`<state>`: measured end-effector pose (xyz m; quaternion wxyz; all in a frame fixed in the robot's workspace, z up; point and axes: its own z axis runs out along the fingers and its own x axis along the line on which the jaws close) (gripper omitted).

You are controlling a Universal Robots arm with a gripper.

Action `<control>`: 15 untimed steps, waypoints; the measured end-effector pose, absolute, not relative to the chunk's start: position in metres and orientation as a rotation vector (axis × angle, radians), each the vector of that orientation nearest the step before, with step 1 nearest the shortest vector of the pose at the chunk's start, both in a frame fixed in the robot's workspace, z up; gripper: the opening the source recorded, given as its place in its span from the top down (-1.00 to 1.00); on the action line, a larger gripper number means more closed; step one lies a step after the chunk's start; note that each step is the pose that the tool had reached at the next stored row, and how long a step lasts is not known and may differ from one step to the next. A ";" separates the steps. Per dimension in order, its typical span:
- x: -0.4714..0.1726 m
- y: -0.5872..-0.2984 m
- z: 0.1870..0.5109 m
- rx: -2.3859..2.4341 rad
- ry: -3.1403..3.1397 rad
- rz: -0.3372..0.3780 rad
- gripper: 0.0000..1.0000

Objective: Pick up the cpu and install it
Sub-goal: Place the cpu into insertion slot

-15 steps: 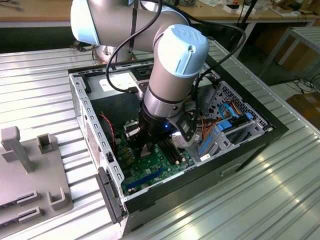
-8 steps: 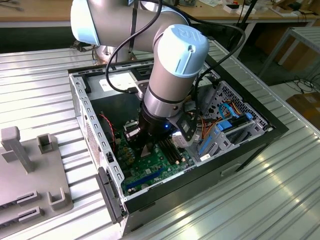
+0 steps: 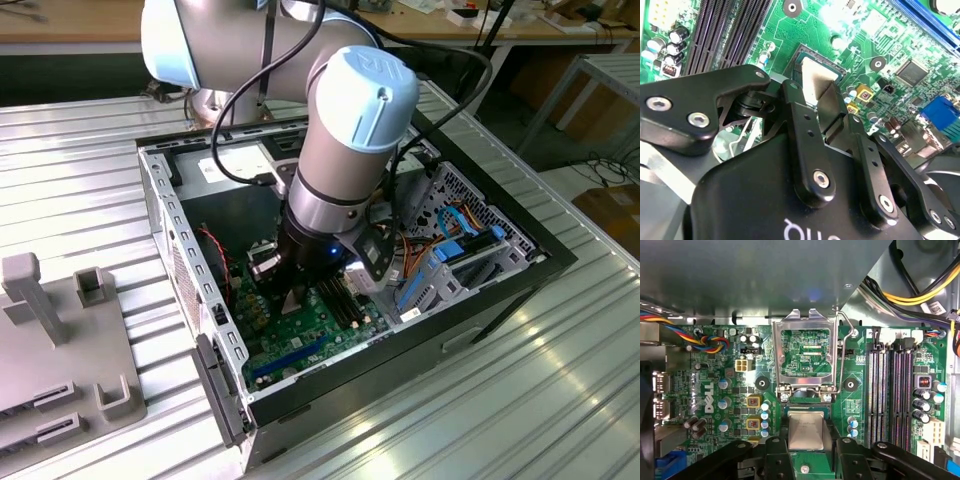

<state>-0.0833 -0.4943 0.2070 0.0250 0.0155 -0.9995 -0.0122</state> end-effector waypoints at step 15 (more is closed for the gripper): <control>-0.083 -0.494 0.228 0.047 -3.070 -0.037 0.61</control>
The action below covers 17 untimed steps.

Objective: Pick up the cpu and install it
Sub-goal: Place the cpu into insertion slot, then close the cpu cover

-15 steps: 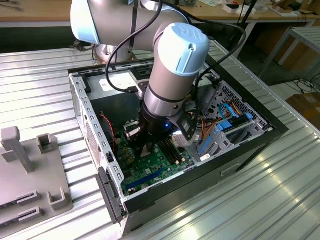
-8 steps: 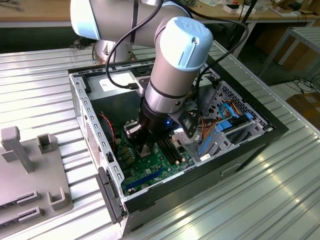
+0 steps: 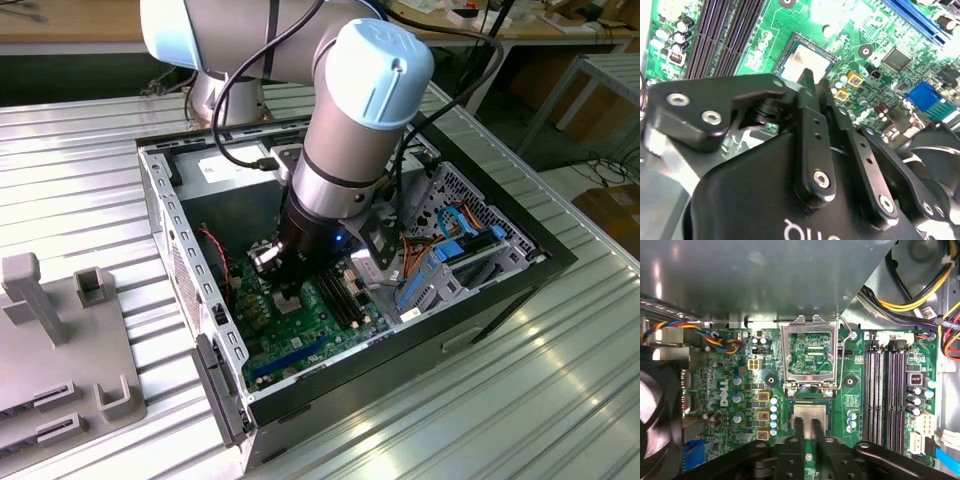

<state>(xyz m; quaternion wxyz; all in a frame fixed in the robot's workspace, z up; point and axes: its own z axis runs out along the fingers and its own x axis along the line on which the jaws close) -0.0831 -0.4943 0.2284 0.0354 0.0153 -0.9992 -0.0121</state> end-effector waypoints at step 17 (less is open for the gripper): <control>-0.083 -0.494 0.229 0.047 -3.070 -0.037 0.79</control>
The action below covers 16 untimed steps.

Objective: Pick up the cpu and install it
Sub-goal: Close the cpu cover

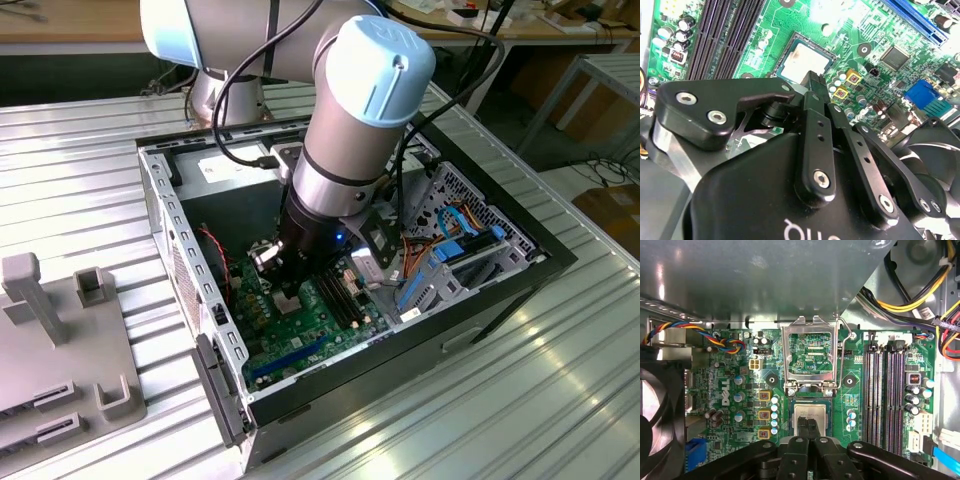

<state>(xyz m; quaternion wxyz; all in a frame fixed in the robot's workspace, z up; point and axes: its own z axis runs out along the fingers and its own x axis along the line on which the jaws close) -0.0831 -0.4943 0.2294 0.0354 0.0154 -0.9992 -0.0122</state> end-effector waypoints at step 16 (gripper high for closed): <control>-0.040 -0.494 0.232 0.048 -3.065 -0.038 0.79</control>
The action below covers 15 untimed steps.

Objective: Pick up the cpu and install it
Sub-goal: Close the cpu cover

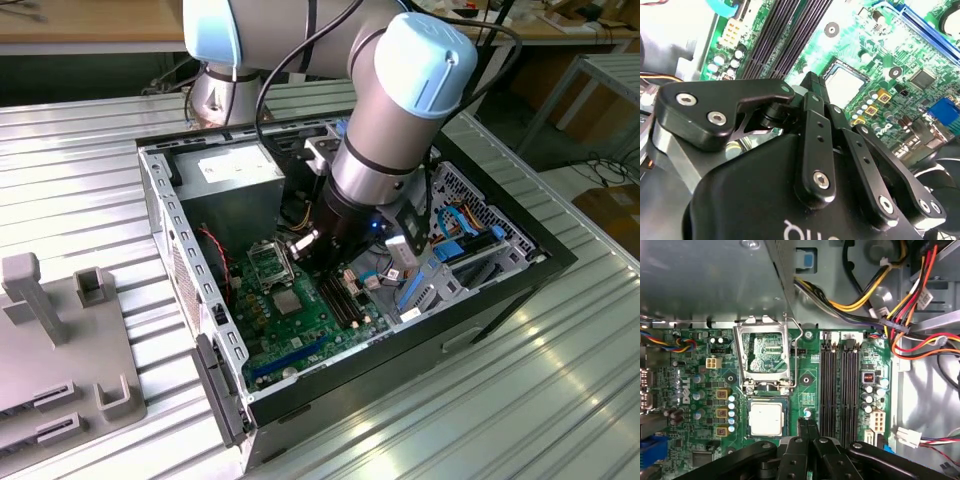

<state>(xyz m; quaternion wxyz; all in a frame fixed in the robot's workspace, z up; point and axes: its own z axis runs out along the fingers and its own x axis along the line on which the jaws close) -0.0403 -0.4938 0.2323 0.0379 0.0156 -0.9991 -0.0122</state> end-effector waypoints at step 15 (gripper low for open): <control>-0.020 -0.483 0.247 0.071 -3.022 -0.054 0.79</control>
